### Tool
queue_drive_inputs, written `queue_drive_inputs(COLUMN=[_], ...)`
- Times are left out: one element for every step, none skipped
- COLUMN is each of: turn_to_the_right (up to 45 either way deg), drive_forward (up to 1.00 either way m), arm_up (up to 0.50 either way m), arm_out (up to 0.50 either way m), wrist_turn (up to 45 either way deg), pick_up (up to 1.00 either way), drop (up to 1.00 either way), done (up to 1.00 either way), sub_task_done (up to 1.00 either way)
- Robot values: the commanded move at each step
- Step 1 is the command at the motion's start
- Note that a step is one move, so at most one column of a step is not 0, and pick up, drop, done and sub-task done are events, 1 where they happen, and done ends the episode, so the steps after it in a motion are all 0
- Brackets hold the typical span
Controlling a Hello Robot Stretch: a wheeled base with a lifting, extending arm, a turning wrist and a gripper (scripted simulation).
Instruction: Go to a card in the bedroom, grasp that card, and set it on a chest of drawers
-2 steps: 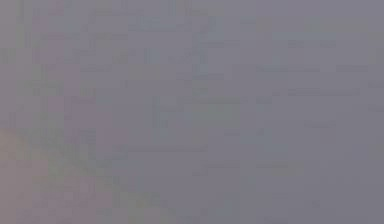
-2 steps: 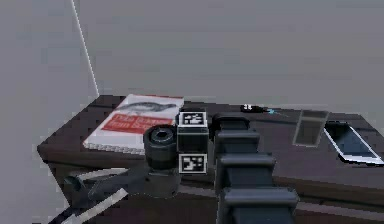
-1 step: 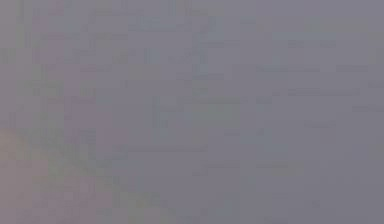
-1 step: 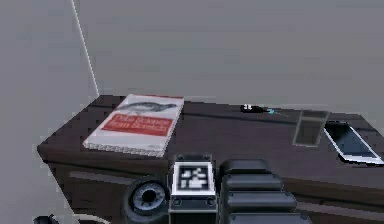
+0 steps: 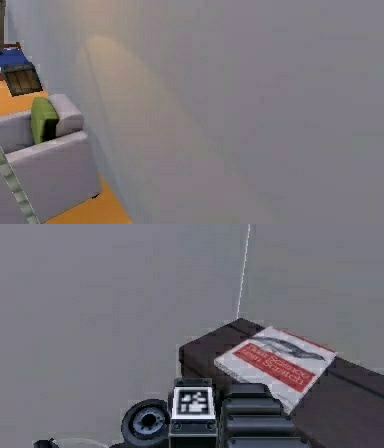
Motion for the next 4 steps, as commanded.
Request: queue_drive_inputs(turn_to_the_right=[-12.0, -6.0, -45.0, -45.0], drive_forward=[0.0, 0.0, 0.0, 0.0], arm_up=[0.0, 0.0, 0.0, 0.0], arm_out=[0.0, 0.0, 0.0, 0.0], wrist_turn=[0.0, 0.0, 0.0, 0.0], pick_up=[0.0, 0.0, 0.0, 0.0], drop=[0.0, 0.0, 0.0, 0.0], done=[0.0, 0.0, 0.0, 0.0], sub_task_done=[0.0, 0.0, 0.0, 0.0])
